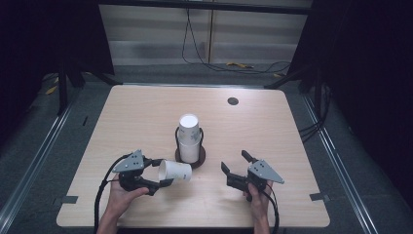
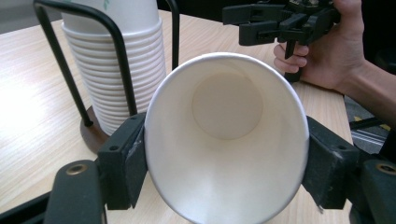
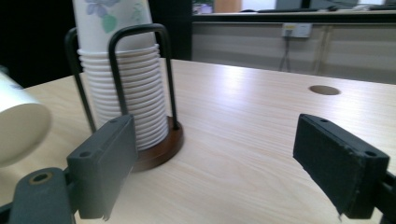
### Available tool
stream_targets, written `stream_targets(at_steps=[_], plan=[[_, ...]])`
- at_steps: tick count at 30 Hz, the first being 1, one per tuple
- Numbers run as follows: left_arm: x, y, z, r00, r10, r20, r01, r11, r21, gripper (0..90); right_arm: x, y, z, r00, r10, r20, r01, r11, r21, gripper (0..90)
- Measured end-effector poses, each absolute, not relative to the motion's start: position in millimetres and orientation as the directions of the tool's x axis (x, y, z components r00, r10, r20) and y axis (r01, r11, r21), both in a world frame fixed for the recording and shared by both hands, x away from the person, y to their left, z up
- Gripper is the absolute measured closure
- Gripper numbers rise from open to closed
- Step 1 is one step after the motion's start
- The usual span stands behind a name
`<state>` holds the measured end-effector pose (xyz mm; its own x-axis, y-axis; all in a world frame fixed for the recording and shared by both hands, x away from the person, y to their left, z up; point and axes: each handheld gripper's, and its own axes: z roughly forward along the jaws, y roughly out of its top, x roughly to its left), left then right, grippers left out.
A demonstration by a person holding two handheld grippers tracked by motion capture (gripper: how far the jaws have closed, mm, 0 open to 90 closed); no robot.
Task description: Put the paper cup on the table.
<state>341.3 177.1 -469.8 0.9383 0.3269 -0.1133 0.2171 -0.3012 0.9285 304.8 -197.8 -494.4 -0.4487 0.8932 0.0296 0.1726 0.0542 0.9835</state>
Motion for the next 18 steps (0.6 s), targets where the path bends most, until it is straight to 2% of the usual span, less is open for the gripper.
stream_targets(at_steps=[2, 5, 12, 18], plan=[[341.5, 179.8, -469.1, 0.935, 0.338, -0.104, 0.215, -0.311, 0.926, 26.6, 304.5, -198.1, -495.7, -0.415, 0.91, 0.021, 0.185, 0.062, 0.981, 13.0], [343.3, 186.0, -468.6, 0.928, 0.357, -0.109, 0.227, -0.31, 0.923, 26.6, 305.1, -198.4, -500.1, -0.315, 0.949, 0.002, 0.187, 0.06, 0.981, 13.5], [349.1, 198.3, -467.9, 0.909, 0.397, -0.128, 0.258, -0.295, 0.92, 26.5, 302.4, -199.1, -500.8, -0.285, 0.959, 0.01, 0.161, 0.038, 0.986, 13.2], [353.1, 205.0, -469.6, 0.891, 0.426, -0.154, 0.302, -0.304, 0.904, 26.4, 294.9, -196.9, -502.6, -0.235, 0.971, -0.031, 0.088, 0.053, 0.995, 13.0]])
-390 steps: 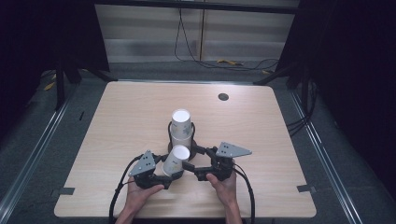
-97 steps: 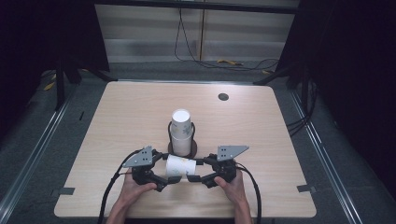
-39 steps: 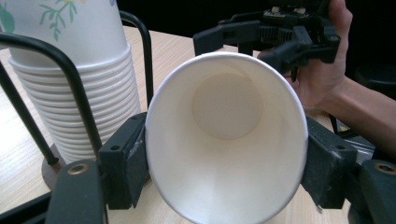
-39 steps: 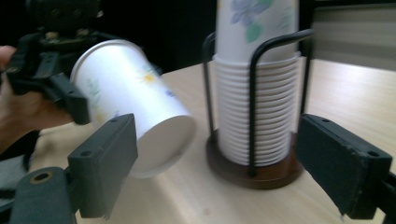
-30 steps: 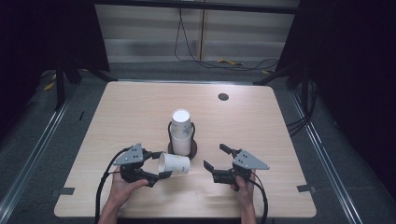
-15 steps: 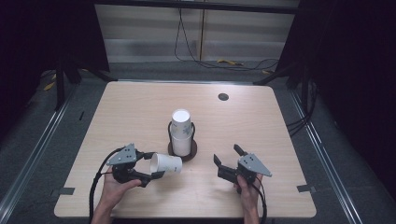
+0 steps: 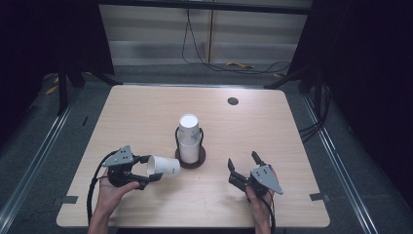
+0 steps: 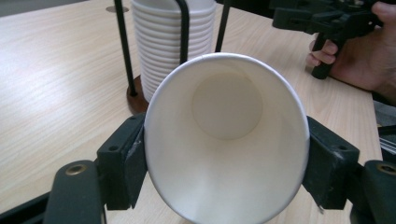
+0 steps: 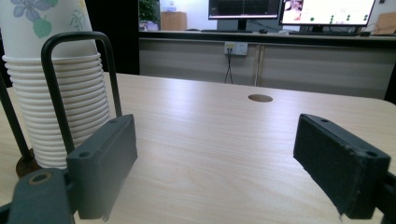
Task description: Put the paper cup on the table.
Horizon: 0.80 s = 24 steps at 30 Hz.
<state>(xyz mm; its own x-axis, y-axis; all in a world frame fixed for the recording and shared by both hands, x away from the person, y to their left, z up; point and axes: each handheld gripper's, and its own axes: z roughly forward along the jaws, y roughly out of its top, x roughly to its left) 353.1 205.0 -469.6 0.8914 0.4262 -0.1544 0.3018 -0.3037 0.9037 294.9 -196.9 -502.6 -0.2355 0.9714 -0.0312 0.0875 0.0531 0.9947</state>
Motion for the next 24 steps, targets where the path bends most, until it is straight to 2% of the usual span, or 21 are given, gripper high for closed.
stream_targets(at_steps=[15, 17, 24], plan=[[370.2, 218.6, -453.8, 0.851, 0.505, -0.146, 0.335, -0.307, 0.891, 26.1, 289.8, -199.5, -504.4, -0.24, 0.971, -0.019, 0.034, 0.028, 0.999, 13.3], [371.5, 215.5, -452.7, 0.843, 0.525, -0.117, 0.332, -0.337, 0.881, 25.9, 288.9, -199.3, -504.6, -0.236, 0.971, -0.021, 0.03, 0.029, 0.999, 13.3], [380.0, 212.2, -452.3, 0.832, 0.544, -0.114, 0.367, -0.385, 0.847, 25.8, 287.4, -200.2, -505.4, -0.232, 0.973, -0.015, 0.01, 0.017, 1.0, 13.3]])
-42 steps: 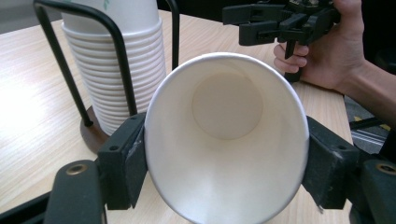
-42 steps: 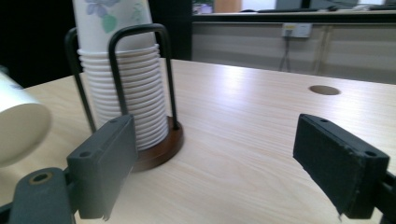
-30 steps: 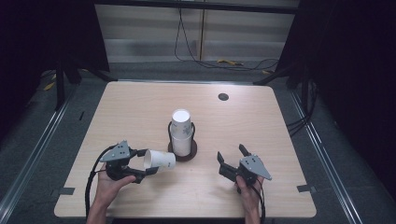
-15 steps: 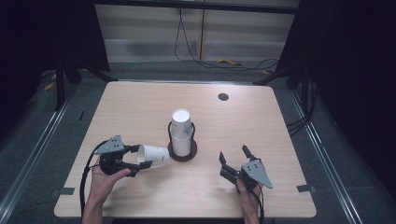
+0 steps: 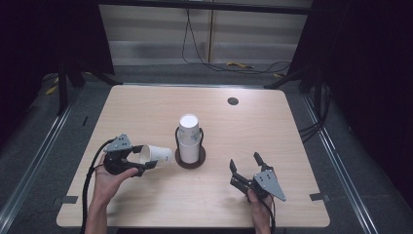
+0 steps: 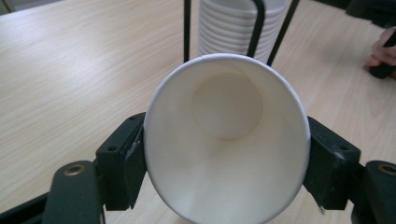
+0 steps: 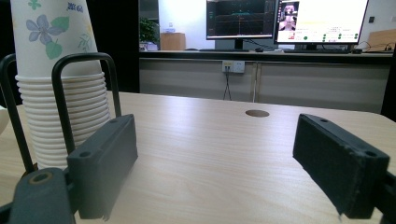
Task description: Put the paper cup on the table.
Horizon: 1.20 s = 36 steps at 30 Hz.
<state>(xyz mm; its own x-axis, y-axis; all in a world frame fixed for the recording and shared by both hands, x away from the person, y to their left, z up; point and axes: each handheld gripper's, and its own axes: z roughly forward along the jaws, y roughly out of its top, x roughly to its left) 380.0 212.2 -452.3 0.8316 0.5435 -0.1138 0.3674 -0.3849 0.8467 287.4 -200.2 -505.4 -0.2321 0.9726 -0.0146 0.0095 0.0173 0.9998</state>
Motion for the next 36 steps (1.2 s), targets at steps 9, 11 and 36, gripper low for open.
stream_targets(at_steps=[9, 11, 36], plan=[[399.4, 217.7, -432.1, 0.816, 0.57, -0.095, 0.401, -0.44, 0.803, 25.8, 287.3, -200.2, -505.4, -0.234, 0.972, -0.015, 0.008, 0.017, 1.0, 13.3], [403.1, 220.2, -428.1, 0.806, 0.585, -0.094, 0.414, -0.443, 0.795, 25.9, 287.3, -200.2, -505.4, -0.234, 0.972, -0.014, 0.008, 0.017, 1.0, 13.3], [452.3, 209.6, -404.1, 0.794, 0.606, -0.053, 0.499, -0.598, 0.628, 25.3, 287.4, -200.4, -505.4, -0.237, 0.971, -0.015, 0.01, 0.017, 1.0, 14.6]])
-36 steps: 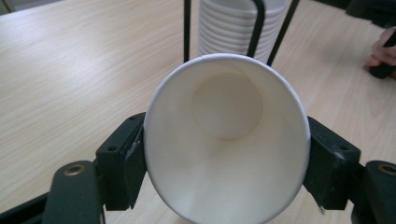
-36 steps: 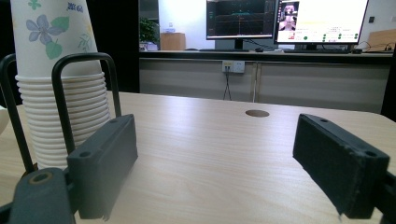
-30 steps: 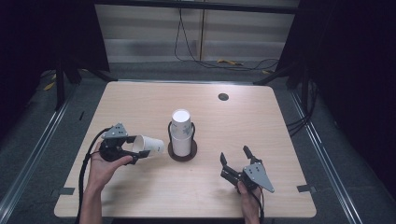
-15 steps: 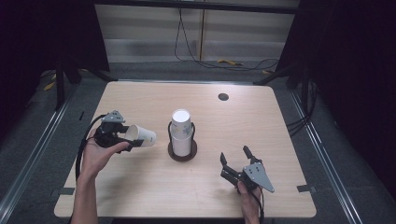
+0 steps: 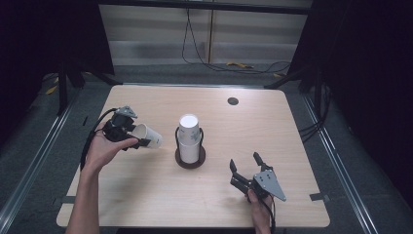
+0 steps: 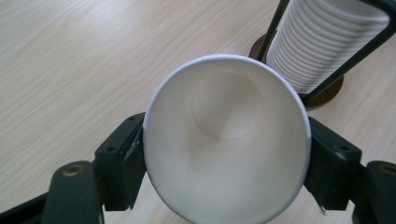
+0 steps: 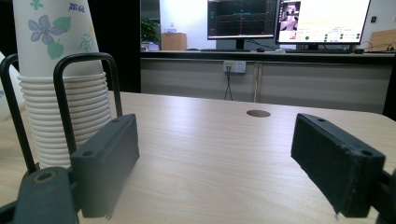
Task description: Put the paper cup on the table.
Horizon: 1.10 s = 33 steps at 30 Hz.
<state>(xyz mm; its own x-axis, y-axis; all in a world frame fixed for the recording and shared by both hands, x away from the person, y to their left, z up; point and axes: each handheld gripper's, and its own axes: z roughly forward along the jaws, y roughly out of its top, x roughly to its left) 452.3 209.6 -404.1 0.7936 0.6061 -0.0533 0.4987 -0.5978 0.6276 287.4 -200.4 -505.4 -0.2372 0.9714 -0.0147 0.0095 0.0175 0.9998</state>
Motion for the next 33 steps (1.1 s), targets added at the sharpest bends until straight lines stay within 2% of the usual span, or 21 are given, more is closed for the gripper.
stream_targets(at_steps=[6, 20, 33], plan=[[461.4, 206.1, -405.1, 0.794, 0.604, -0.066, 0.516, -0.612, 0.599, 25.2, 287.5, -200.4, -505.3, -0.238, 0.971, -0.015, 0.009, 0.018, 1.0, 15.3], [470.9, 192.0, -417.6, 0.803, 0.595, -0.019, 0.526, -0.694, 0.492, 24.2, 287.6, -200.6, -505.3, -0.242, 0.97, -0.014, 0.011, 0.017, 1.0, 15.5], [470.7, 178.8, -424.9, 0.815, 0.579, -0.015, 0.524, -0.727, 0.444, 22.8, 287.7, -200.7, -505.2, -0.242, 0.97, -0.013, 0.014, 0.017, 1.0, 15.4]])
